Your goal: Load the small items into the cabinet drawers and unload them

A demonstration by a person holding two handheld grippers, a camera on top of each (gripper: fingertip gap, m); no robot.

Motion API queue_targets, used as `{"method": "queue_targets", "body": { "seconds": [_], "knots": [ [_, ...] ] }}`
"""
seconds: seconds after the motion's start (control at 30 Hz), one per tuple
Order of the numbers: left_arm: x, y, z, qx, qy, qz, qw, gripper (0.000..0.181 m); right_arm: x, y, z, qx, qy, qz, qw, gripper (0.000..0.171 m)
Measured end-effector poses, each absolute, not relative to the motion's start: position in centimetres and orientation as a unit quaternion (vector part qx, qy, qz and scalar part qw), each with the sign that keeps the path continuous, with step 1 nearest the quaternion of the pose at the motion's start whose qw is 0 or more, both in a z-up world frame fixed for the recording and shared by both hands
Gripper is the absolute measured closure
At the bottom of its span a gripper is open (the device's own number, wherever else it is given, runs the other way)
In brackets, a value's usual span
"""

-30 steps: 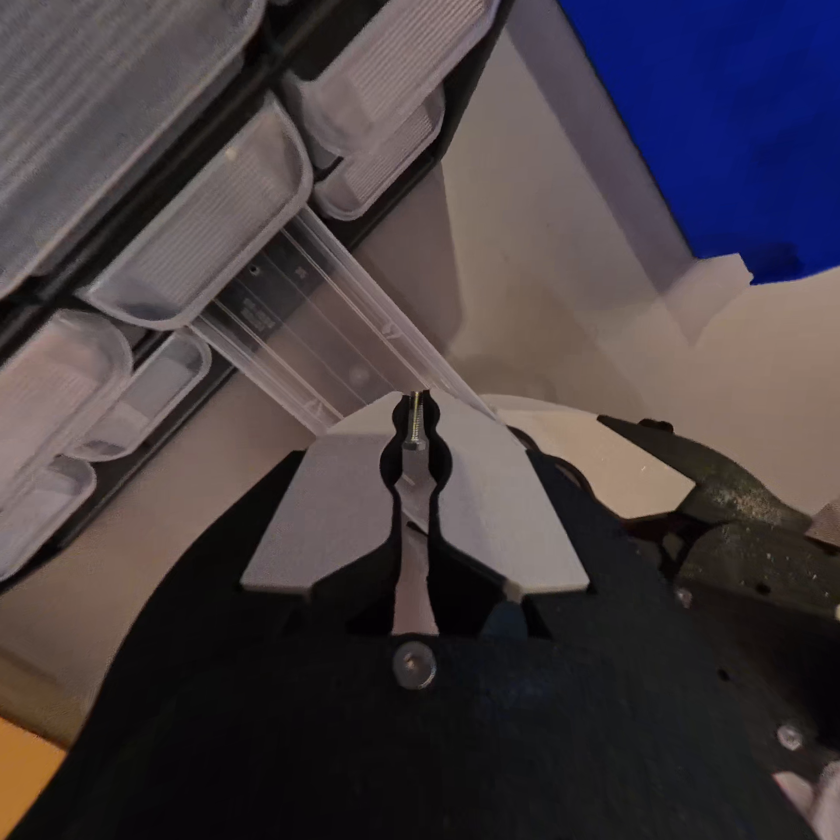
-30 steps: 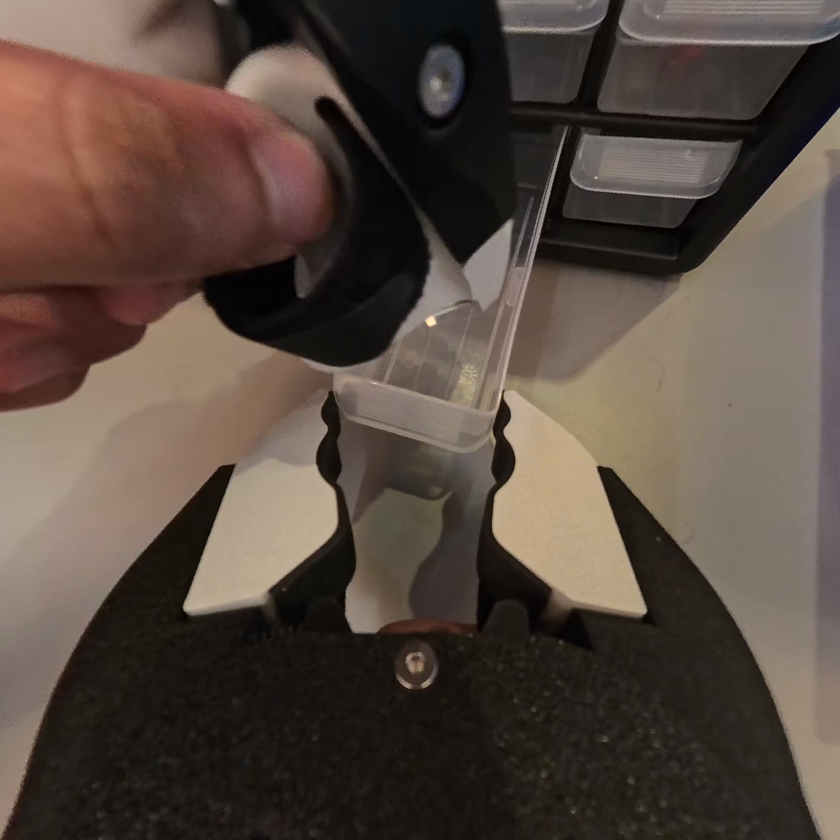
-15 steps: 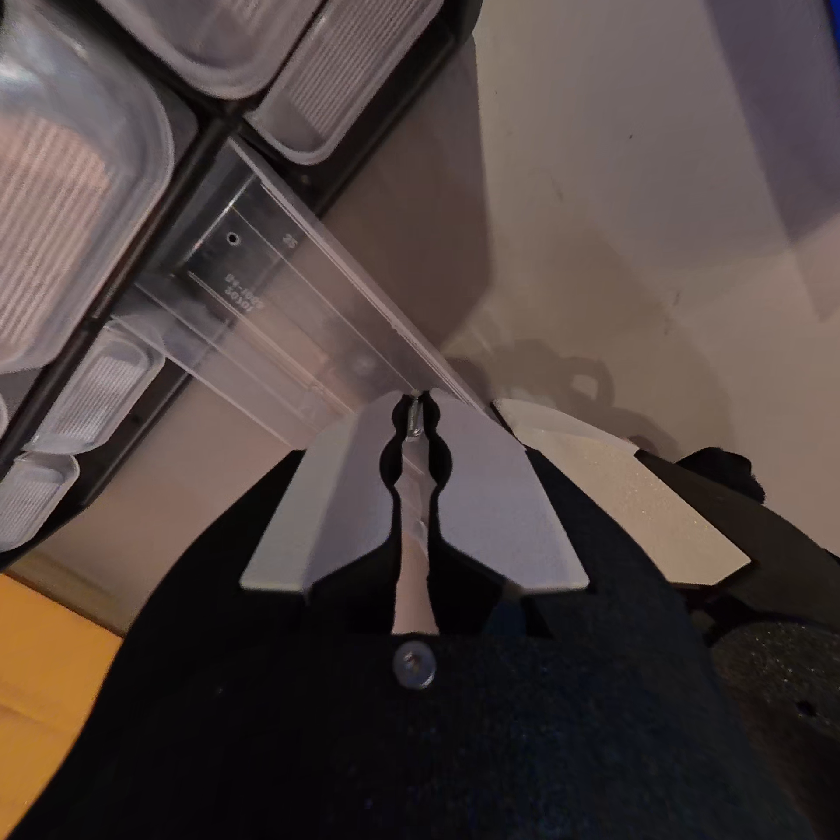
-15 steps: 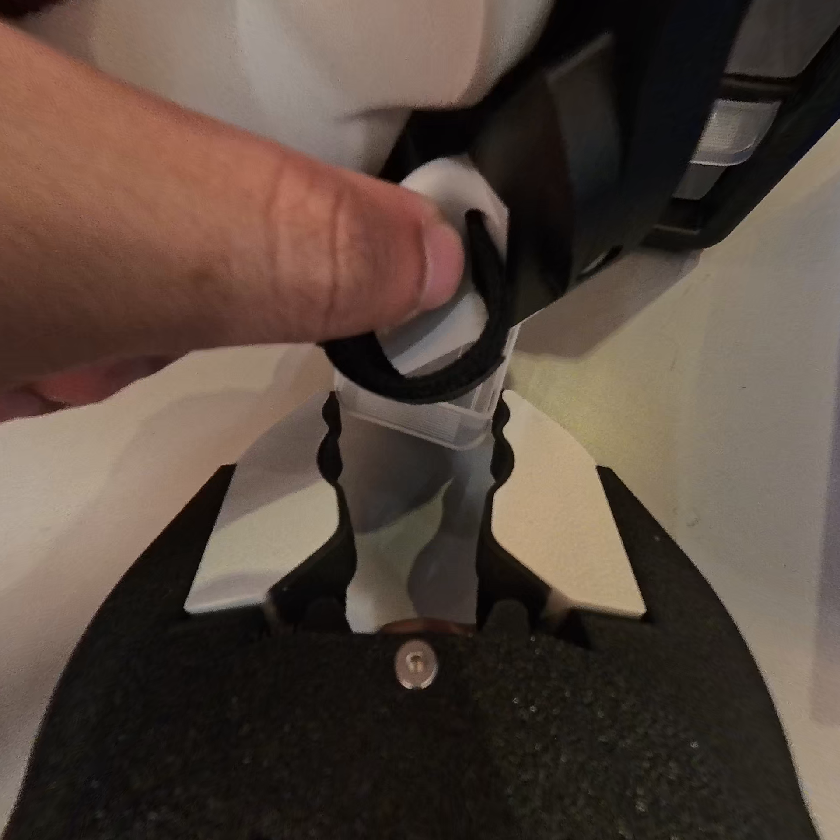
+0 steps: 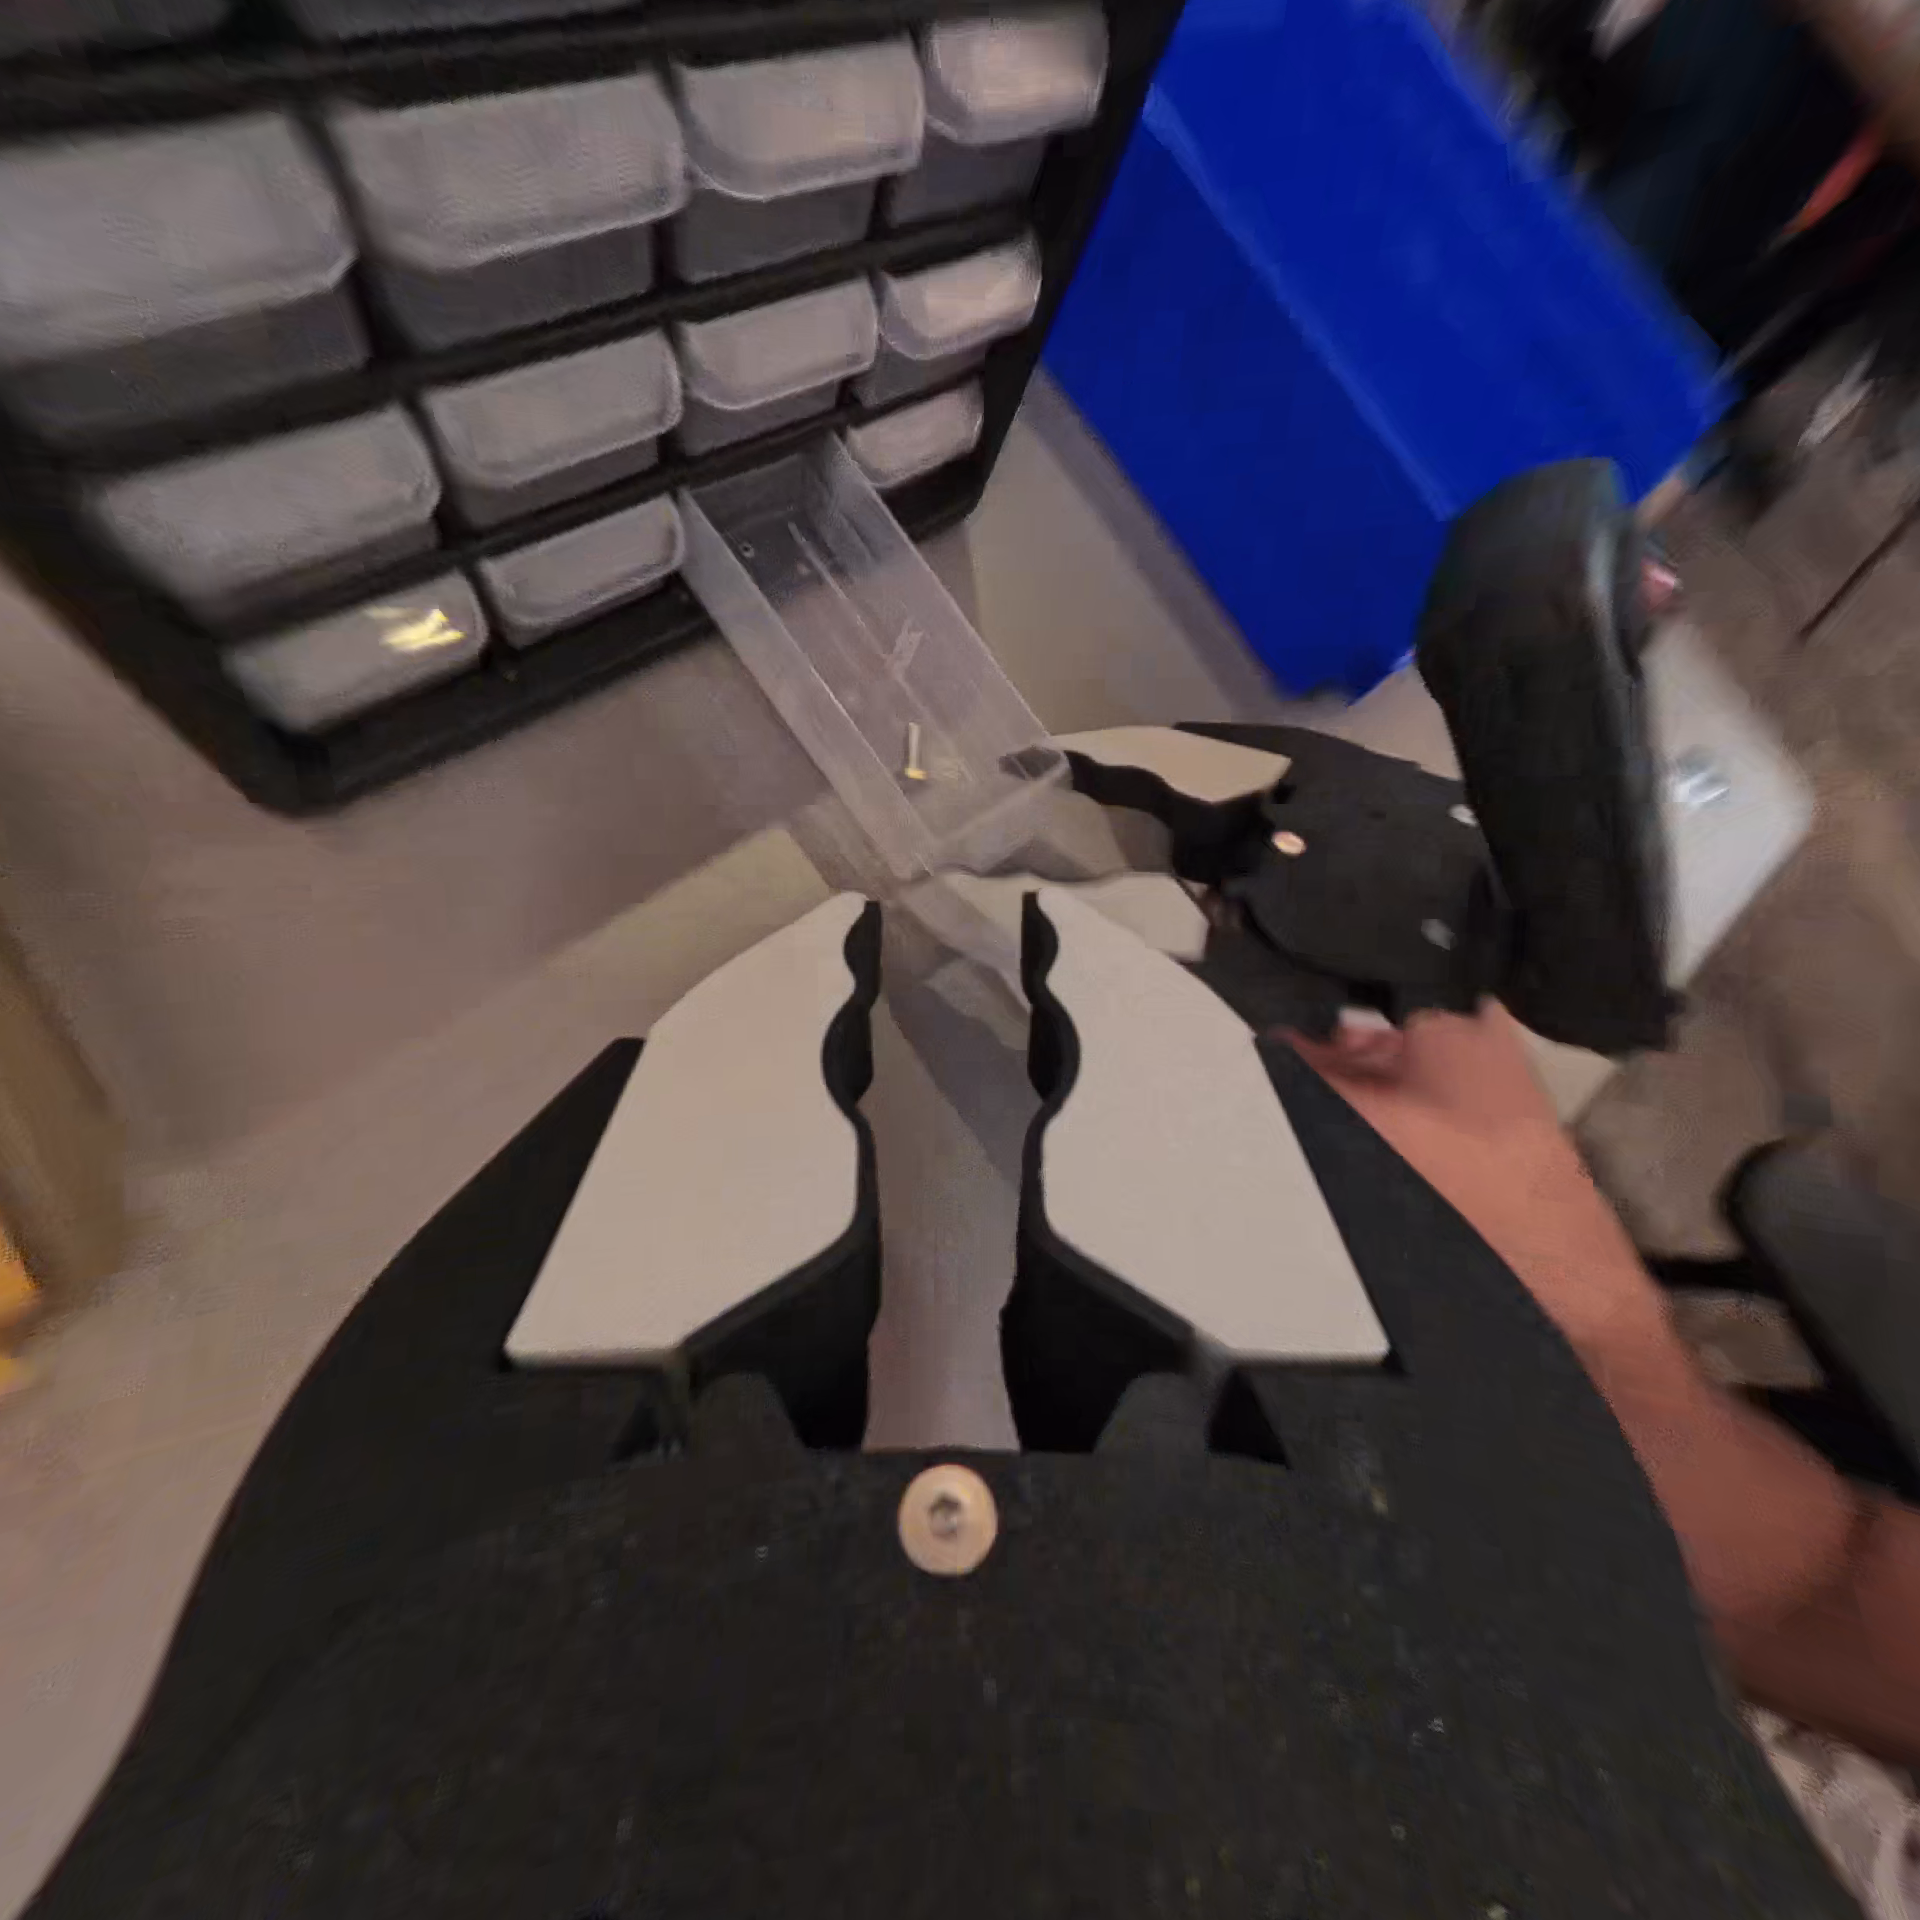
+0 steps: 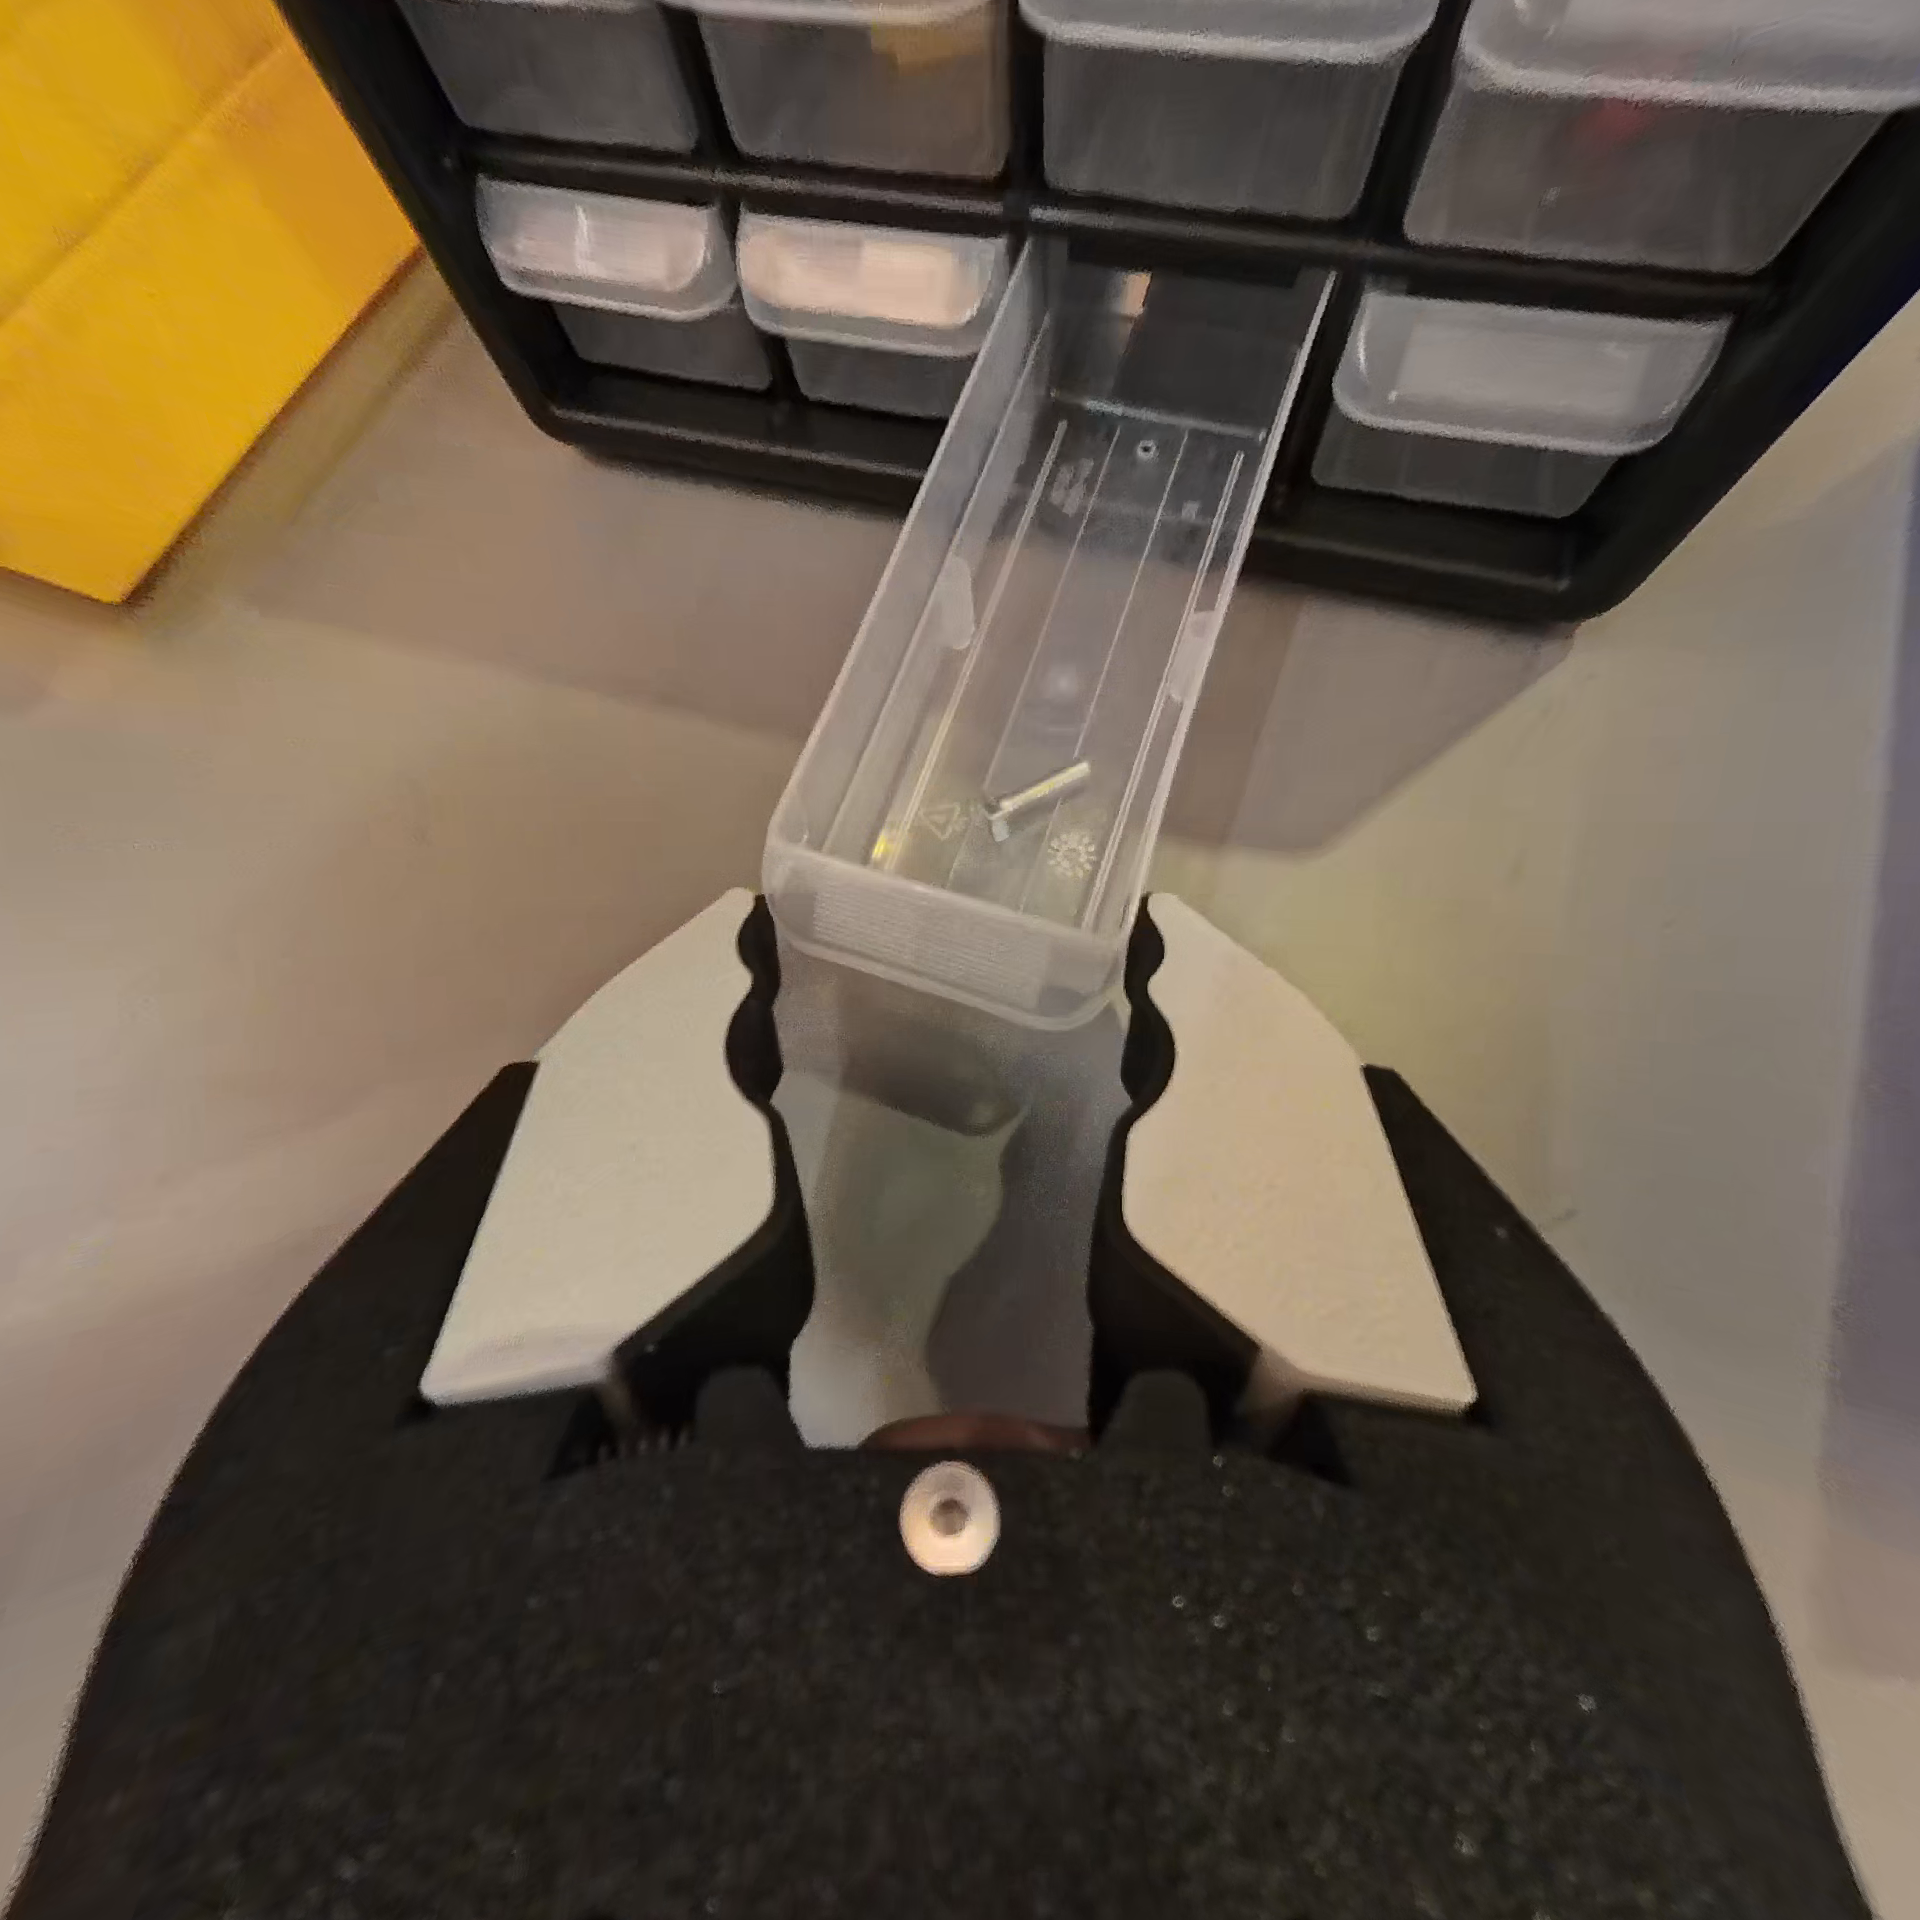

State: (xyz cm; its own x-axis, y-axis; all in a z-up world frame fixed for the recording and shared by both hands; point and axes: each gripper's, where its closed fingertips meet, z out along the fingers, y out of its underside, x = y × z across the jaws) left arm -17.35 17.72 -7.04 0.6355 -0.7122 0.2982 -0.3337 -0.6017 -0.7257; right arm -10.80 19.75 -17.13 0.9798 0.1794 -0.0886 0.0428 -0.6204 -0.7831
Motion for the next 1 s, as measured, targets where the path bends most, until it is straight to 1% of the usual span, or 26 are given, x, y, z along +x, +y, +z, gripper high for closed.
{"method": "queue_targets", "body": {
  "seconds": [0.07,0.1,0.17,0.23,0.33,0.4,0.53,0.57,0.7,0.8,0.87,1.0],
  "knots": [
    [-19.6,15.3,-7.3,-0.819,0.255,-0.367,0.359,0.156,-10.5,20.2,-16.4,-0.895,-0.061,0.073,0.437,0.107],
    [-20.7,14.4,-7.9,-0.813,0.232,-0.381,0.374,0.156,-10.5,20.4,-16.2,-0.895,-0.061,0.072,0.436,0.107],
    [-22.6,13.1,-9.3,-0.807,0.201,-0.380,0.406,0.154,-10.4,21.1,-15.9,-0.897,-0.062,0.069,0.432,0.107],
    [-24.0,12.4,-10.4,-0.802,0.174,-0.375,0.431,0.146,-10.1,22.1,-15.8,-0.901,-0.066,0.063,0.424,0.107],
    [-24.8,11.3,-10.8,-0.799,0.171,-0.384,0.430,0.146,-9.7,23.9,-15.9,-0.906,-0.089,0.044,0.412,0.107],
    [-25.6,11.8,-10.1,-0.780,0.172,-0.376,0.469,0.145,-9.1,25.0,-15.9,-0.903,-0.102,0.022,0.418,0.107],
    [-26.5,13.2,-10.2,-0.777,0.192,-0.330,0.500,0.120,-8.8,25.5,-16.2,-0.895,-0.123,0.007,0.428,0.107],
    [-26.7,13.4,-10.2,-0.775,0.192,-0.322,0.509,0.117,-8.8,25.0,-16.4,-0.895,-0.125,0.004,0.429,0.109],
    [-27.1,13.5,-9.3,-0.756,0.198,-0.307,0.543,0.116,-9.3,22.0,-17.3,-0.893,-0.132,0.014,0.429,0.115],
    [-27.3,13.5,-8.6,-0.737,0.193,-0.292,0.578,0.116,-10.6,20.4,-16.3,-0.874,-0.141,0.052,0.462,0.128],
    [-27.2,13.5,-8.6,-0.735,0.196,-0.282,0.586,0.114,-11.6,20.8,-15.5,-0.859,-0.143,0.084,0.485,0.132],
    [-26.6,13.6,-9.9,-0.755,0.205,-0.266,0.563,0.112,-11.4,23.5,-15.5,-0.862,-0.120,0.108,0.480,0.132]
  ]
}}
